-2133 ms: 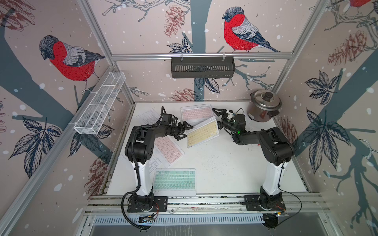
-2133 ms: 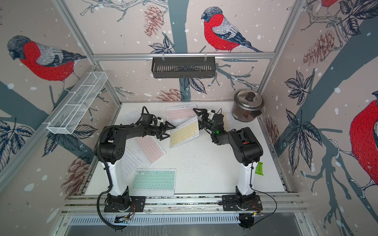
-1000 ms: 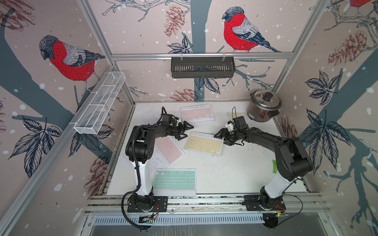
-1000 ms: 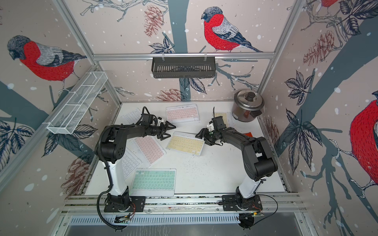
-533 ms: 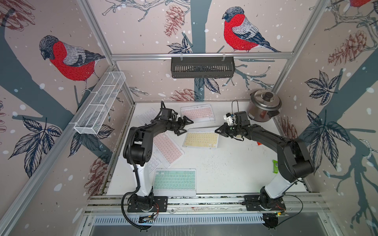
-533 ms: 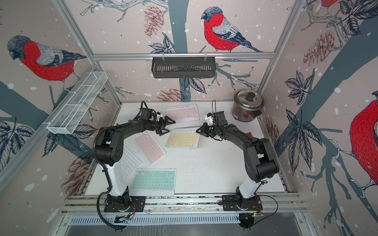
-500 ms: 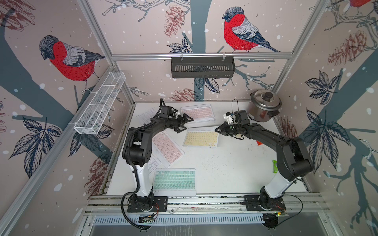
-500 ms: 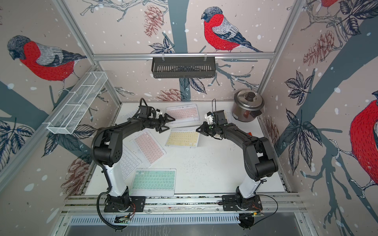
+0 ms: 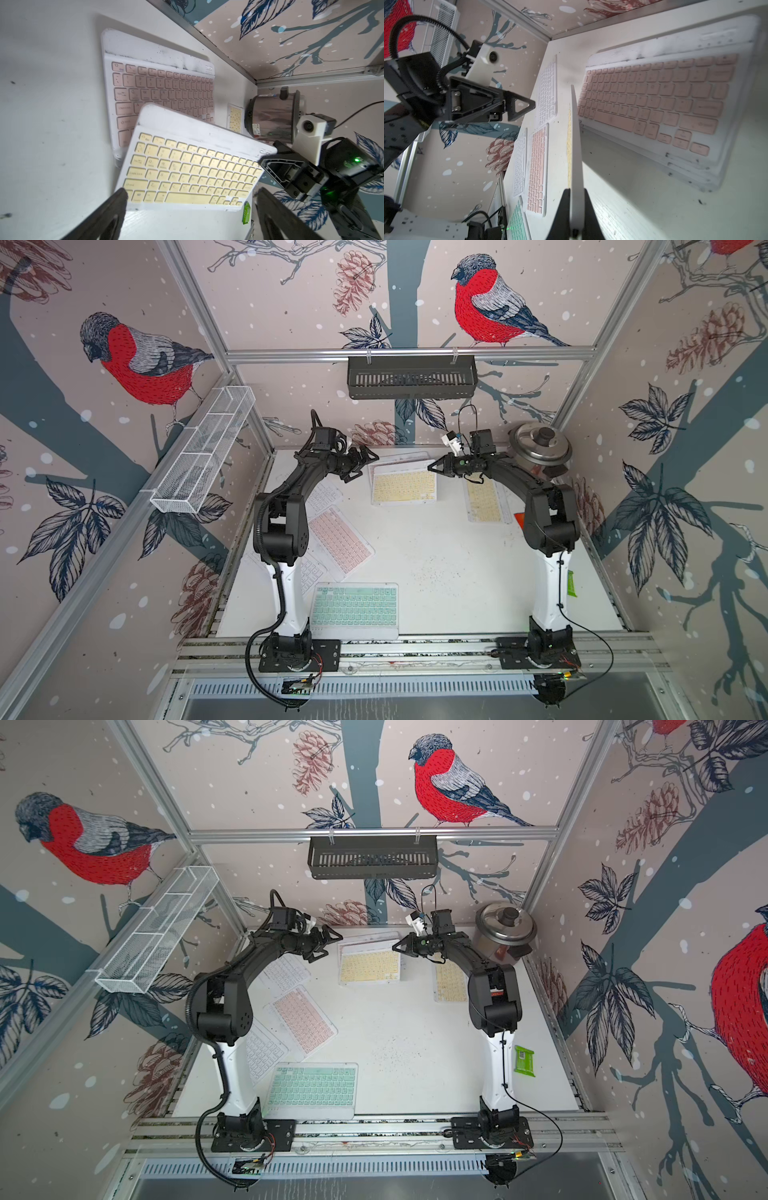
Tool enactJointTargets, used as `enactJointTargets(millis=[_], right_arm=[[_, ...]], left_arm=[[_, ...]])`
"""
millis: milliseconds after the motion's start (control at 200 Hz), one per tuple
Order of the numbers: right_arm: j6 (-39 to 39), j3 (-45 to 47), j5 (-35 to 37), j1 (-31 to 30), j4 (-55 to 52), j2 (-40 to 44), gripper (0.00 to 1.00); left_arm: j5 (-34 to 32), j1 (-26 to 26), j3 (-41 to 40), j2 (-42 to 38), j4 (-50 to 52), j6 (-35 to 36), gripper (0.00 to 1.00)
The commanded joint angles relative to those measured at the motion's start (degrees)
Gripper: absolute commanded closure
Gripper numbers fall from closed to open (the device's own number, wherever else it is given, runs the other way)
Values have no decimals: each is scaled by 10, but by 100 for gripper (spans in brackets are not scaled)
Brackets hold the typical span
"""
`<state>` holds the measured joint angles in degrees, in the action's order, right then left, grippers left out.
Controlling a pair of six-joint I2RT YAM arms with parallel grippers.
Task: Stack the numeric keypads
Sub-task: Place the numeric keypad at the numeric keypad.
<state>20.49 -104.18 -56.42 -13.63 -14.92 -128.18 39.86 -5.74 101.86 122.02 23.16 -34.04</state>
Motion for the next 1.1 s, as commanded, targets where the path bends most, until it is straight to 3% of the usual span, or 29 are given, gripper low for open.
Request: enactJointTargets(millis=[0, 230, 446, 686, 761, 916, 961, 1001, 1096], right_arm=[[-47, -57, -88, 2, -20, -43, 91], [21, -232, -115, 20, 7, -181, 92], [120, -253, -146, 23, 157, -233, 89], [169, -297, -133, 33, 211, -284, 83], [169, -299, -113, 36, 215, -290, 77], [177, -318, -73, 36, 215, -310, 76], [182, -325, -64, 35, 215, -314, 68], [179, -325, -50, 35, 208, -314, 54], [158, -323, -7, 33, 175, -308, 45]], left_arm=[[-37, 2, 48, 42, 34, 38, 4], [-40, 2, 157, 130, 58, 58, 4], [-41, 2, 183, 177, 62, 80, 3], [-44, 2, 190, 207, 66, 91, 4], [-40, 2, 189, 213, 61, 90, 4], [-31, 2, 188, 219, 53, 79, 4], [-31, 2, 188, 218, 52, 76, 4], [-30, 2, 188, 217, 51, 74, 3], [-30, 3, 191, 214, 51, 69, 4]])
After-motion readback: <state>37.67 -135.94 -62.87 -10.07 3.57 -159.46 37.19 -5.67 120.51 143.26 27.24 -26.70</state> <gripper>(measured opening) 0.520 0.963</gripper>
